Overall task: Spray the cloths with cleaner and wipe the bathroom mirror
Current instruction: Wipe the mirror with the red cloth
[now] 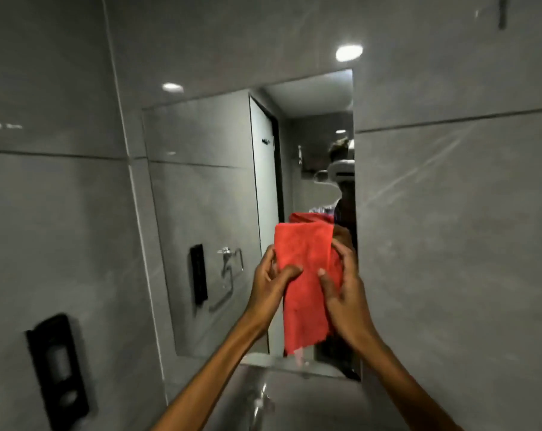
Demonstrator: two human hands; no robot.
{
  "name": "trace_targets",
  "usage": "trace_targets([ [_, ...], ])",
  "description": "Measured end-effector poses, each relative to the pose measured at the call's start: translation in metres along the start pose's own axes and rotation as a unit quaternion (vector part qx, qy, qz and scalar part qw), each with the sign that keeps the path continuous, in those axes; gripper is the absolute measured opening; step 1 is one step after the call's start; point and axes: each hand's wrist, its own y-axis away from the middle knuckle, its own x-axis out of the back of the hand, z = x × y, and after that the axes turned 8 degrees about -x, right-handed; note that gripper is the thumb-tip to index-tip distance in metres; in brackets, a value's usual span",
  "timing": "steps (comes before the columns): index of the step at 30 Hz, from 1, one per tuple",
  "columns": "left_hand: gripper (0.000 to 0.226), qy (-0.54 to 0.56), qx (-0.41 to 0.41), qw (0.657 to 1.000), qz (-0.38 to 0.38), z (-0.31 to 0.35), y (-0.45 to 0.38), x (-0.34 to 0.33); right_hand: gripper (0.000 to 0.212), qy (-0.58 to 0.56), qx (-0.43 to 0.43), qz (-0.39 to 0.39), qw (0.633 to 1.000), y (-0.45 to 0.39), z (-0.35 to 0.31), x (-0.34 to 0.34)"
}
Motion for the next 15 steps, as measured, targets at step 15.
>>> trace_targets([
  [15, 0.053, -0.131, -0.229, 0.952, 0.153, 0.028, -0.117, 0.035, 0.017, 0.303, 0.236, 0.323, 0.865, -0.104, -0.033, -0.084],
])
